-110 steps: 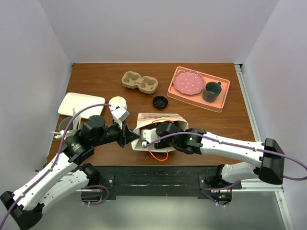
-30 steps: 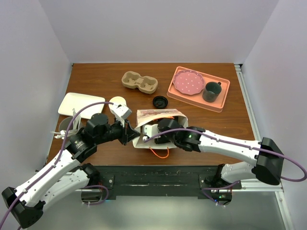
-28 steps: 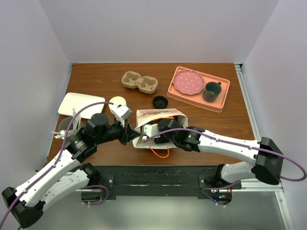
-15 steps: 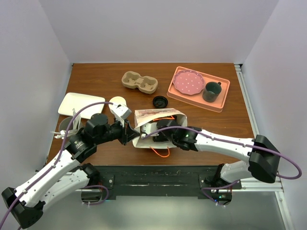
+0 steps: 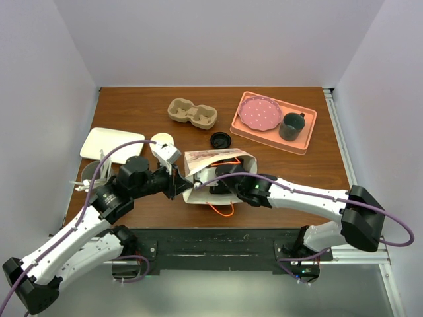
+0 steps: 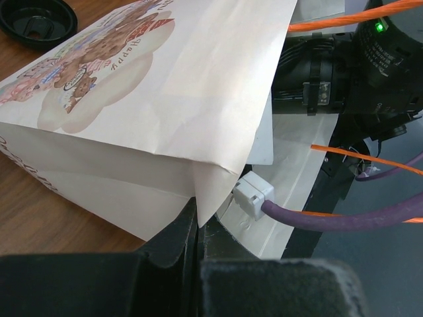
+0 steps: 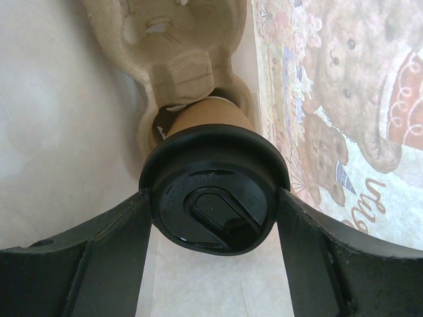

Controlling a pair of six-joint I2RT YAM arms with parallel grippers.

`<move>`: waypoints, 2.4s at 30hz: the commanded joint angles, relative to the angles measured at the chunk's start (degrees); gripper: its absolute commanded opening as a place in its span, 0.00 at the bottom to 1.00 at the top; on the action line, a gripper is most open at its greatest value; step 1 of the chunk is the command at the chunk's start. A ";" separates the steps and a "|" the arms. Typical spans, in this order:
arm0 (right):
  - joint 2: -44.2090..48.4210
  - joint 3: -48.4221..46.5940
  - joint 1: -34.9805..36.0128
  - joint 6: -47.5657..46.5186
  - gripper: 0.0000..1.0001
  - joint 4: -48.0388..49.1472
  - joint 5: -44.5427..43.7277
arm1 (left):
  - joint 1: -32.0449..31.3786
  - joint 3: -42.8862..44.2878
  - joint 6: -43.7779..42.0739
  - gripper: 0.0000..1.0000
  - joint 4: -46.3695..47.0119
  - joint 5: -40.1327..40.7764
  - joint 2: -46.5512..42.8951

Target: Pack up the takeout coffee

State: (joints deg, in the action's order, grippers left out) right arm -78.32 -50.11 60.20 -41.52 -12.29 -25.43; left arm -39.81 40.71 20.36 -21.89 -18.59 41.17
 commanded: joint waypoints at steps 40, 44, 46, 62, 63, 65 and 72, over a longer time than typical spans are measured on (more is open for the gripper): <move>2.74 -15.63 -6.15 9.87 0.87 -10.38 3.20 | -0.09 6.23 3.19 0.26 2.90 2.59 5.94; 2.65 -17.04 -6.15 12.51 0.67 -13.36 2.67 | -0.09 5.61 3.19 0.25 3.34 2.33 6.03; 2.65 -16.69 -6.15 13.04 0.49 -14.59 2.75 | -0.09 5.35 3.46 0.25 3.78 2.24 5.85; -2.61 -12.64 -8.26 15.15 0.33 -8.98 1.62 | -0.18 5.35 3.37 0.27 3.61 2.42 5.50; -3.23 -12.65 -8.35 15.15 0.33 -8.63 1.09 | -0.09 5.35 3.37 0.27 3.61 2.50 5.42; -4.81 -12.82 -8.70 15.59 0.36 -8.27 -0.23 | -0.09 5.26 3.55 0.27 3.52 2.59 5.42; -3.69 -13.26 -8.88 16.29 0.42 -7.04 0.63 | -0.09 5.70 3.63 0.30 3.34 3.21 5.68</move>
State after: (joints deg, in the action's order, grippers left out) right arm -83.20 -62.74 51.68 -26.15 -19.49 -24.16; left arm -39.83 46.06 23.44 -20.21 -15.70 47.24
